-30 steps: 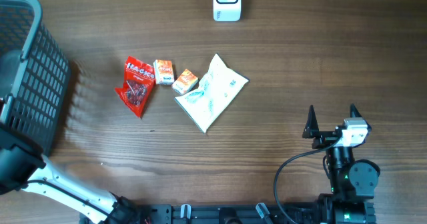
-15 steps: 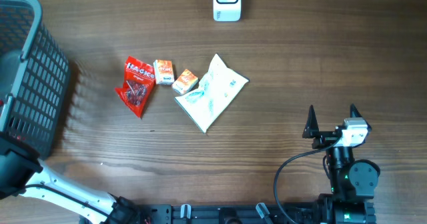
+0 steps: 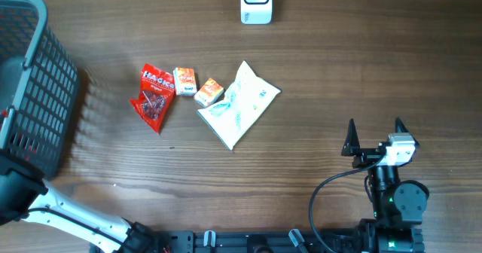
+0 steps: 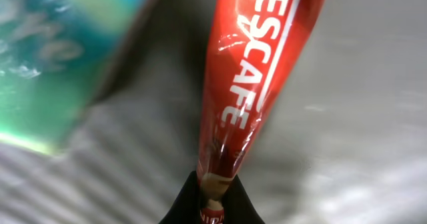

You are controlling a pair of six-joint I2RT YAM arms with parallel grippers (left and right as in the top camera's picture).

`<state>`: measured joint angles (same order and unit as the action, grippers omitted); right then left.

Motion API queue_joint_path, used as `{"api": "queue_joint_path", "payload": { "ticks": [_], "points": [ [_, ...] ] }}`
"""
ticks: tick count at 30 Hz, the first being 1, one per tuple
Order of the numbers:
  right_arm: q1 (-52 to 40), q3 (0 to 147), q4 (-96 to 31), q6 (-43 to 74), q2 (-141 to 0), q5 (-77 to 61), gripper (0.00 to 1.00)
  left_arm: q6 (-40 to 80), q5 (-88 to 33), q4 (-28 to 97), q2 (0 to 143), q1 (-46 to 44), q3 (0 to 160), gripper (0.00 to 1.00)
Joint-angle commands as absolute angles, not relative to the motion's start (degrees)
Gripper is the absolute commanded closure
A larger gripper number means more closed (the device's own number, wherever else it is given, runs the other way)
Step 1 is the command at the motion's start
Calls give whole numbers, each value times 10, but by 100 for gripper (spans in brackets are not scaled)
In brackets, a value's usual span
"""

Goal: Scan the item barcode
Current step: 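Carry the red Nescafe stick out and drop it near the orange boxes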

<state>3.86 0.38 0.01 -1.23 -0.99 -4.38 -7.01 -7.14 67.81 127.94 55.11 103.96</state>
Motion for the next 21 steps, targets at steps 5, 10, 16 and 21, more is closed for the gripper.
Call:
{"api": "queue_joint_path", "payload": {
  "ticks": [5,10,16,21],
  "points": [
    [41,3,1,-14,-6,-34,0,-71,-339,682,1210,538,1111,96],
    [41,3,1,-15,-6,-34,0,-71,-356,681,1141,527,1115,96],
    [41,3,1,-15,-6,-34,0,-70,-415,671,1041,510,1115,96],
    [41,3,1,-14,-6,-34,0,-55,-445,662,961,477,1115,96]
  ]
}}
